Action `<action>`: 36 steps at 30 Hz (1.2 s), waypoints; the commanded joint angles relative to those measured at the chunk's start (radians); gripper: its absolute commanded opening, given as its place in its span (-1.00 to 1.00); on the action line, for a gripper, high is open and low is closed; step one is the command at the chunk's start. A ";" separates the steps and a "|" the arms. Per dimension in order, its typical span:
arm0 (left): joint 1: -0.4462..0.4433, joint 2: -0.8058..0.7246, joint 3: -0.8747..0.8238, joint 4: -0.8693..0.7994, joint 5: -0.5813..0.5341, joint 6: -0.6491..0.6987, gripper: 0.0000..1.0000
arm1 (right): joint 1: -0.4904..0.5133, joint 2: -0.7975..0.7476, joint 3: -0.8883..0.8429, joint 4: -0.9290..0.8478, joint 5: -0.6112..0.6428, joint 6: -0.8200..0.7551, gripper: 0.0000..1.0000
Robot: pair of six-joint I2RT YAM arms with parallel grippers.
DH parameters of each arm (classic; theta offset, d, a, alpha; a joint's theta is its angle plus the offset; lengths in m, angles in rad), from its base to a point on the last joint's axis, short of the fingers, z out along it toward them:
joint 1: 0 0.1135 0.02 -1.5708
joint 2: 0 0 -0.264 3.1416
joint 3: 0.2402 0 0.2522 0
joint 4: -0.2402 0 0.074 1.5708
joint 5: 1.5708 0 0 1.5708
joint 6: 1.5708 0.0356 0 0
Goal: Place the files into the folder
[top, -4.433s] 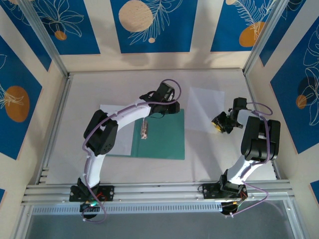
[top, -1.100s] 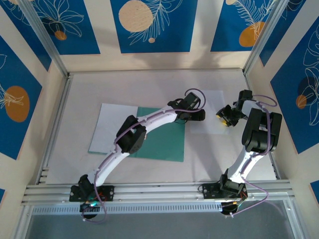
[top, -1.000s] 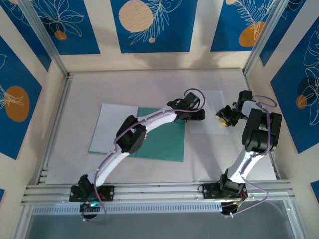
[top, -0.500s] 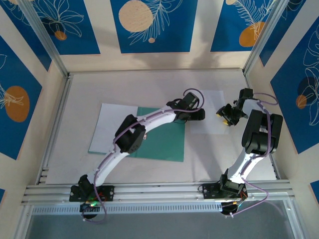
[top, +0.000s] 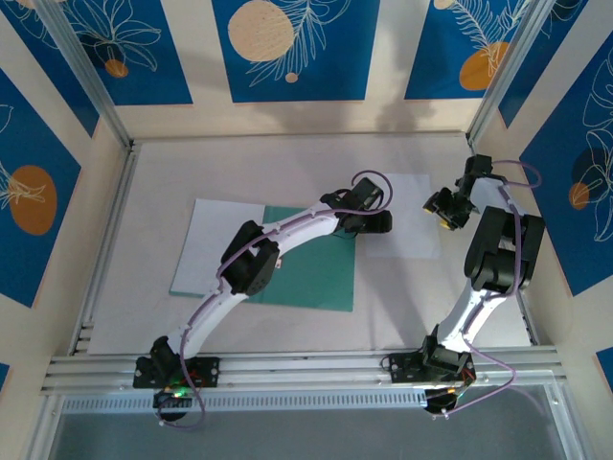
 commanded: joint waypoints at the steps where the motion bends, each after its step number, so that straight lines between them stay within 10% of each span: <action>1: -0.004 -0.011 0.012 -0.114 0.005 -0.023 0.56 | -0.013 0.040 0.037 -0.051 -0.055 -0.030 0.07; 36: 0.000 -0.002 0.009 -0.050 0.117 -0.086 0.62 | 0.055 0.122 0.025 -0.096 -0.083 -0.043 0.00</action>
